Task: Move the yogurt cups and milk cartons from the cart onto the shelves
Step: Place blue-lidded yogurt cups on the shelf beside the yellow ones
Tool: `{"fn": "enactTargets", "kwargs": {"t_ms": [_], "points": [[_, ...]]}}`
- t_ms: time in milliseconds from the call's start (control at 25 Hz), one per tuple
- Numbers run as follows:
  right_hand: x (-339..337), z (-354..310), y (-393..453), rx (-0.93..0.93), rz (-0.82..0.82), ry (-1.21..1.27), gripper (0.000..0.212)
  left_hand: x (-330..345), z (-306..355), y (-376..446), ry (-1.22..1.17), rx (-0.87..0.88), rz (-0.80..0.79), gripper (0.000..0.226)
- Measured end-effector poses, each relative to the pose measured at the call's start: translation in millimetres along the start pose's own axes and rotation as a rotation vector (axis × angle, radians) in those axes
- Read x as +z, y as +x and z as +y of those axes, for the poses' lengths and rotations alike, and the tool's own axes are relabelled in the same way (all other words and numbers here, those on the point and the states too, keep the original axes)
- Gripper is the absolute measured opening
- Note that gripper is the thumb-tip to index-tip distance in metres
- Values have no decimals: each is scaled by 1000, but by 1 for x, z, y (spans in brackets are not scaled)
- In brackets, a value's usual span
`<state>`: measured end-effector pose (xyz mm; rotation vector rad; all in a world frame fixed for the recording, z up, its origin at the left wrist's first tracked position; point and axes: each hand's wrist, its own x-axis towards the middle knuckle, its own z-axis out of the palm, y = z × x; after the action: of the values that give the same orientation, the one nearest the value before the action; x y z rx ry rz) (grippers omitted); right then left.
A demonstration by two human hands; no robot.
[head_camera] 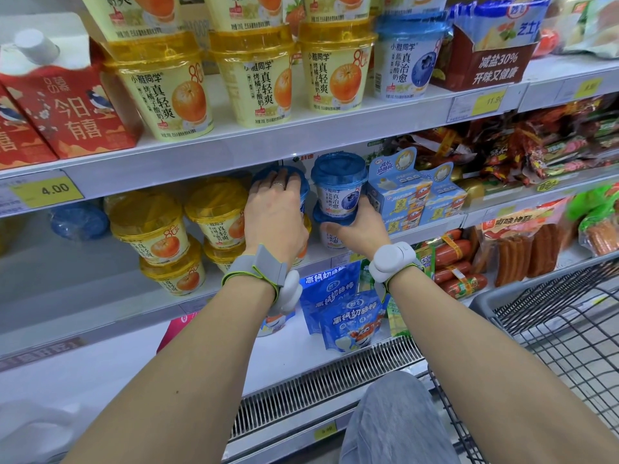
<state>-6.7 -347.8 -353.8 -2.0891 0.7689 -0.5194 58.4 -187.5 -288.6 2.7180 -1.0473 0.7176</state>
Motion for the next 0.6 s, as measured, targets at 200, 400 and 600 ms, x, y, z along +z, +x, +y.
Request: {"fn": "enactTargets", "kwargs": {"t_ms": [200, 400, 600], "points": [[1, 0, 0, 29, 2, 15, 76, 0, 0, 1, -6, 3, -4, 63], [-7, -3, 10, 76, -65, 157, 88, 1, 0, 0, -9, 0, 7, 63], [-12, -12, 11, 56, -25, 301, 79, 0, 1, 0, -17, -3, 4, 64]]}}
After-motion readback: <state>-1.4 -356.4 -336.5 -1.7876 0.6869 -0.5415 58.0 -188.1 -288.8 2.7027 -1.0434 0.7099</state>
